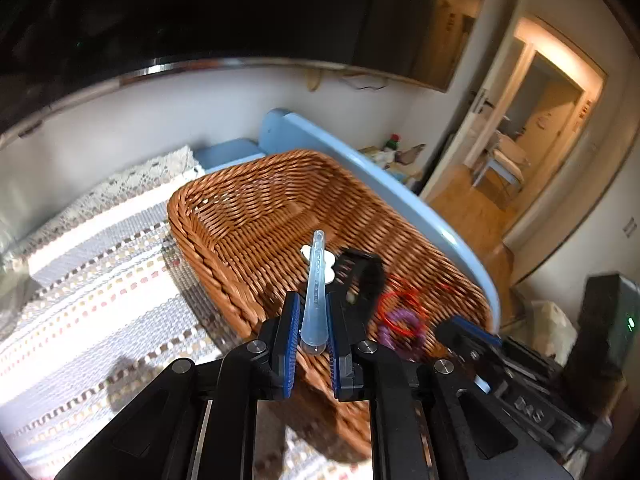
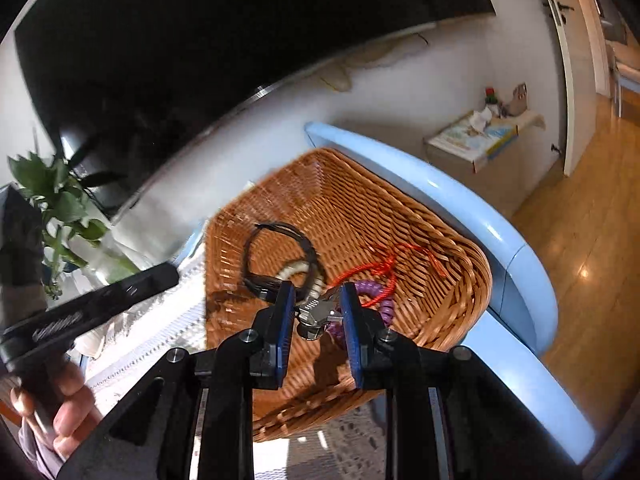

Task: Organize jewelry
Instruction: 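Carry the pendant and keys to the wicker basket and open both tools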

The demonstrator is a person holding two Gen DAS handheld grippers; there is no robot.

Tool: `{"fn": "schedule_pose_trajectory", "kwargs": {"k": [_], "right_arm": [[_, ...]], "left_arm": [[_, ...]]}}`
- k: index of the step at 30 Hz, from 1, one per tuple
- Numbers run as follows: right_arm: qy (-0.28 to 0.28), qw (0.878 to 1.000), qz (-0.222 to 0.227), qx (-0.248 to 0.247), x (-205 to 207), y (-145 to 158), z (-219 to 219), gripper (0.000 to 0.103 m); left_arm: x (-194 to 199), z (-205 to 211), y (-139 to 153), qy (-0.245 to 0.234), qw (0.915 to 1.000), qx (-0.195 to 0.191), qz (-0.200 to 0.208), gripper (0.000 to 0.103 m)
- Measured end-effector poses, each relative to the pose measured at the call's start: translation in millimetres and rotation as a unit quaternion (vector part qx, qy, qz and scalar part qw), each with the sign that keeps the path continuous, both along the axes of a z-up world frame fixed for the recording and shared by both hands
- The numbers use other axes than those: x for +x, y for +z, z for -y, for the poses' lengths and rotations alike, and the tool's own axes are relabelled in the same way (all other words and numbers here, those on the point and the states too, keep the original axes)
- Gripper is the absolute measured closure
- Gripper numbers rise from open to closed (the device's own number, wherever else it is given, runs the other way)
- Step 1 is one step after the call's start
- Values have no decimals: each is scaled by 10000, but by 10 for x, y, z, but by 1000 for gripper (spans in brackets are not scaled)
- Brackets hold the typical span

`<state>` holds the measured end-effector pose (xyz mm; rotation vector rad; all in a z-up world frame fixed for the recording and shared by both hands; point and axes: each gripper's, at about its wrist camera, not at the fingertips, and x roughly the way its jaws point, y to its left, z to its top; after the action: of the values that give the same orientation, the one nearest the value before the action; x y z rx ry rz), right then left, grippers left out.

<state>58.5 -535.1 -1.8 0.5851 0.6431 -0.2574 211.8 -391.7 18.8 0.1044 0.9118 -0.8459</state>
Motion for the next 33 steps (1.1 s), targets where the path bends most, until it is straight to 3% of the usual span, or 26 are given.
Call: {"fn": "schedule_pose_trajectory", "kwargs": {"k": [7,12,17,20,21,23,33], "right_arm": [[-49,9992,-317,-254,163,-98,46,78],[-114,9966,-544,-606,250,-99,-16,77],[-61,9961,-575,-661,284,-100,-37,77],[12,9975,-497,-500,273,-88,-36,73],[42,9984,-424,-384,256,-79,-30,70],[46,9991,-336,-259,217,-49,-30,69],[151,9992,25,-361,15,328,-383,69]], "left_arm": [[328,128,-277,135,9995,66,-295,90],[342,199,-305,28,9994,58,-326,90],[300,183,-273,2,9995,90,-298,88],[254,99,-208,-88,9992,-36,-399,80],[225,58,-174,-98,9992,-50,-393,72],[154,-35,-103,-142,9992,-142,-343,65],[-378,-795,344,-144,9986,-512,25,64]]}}
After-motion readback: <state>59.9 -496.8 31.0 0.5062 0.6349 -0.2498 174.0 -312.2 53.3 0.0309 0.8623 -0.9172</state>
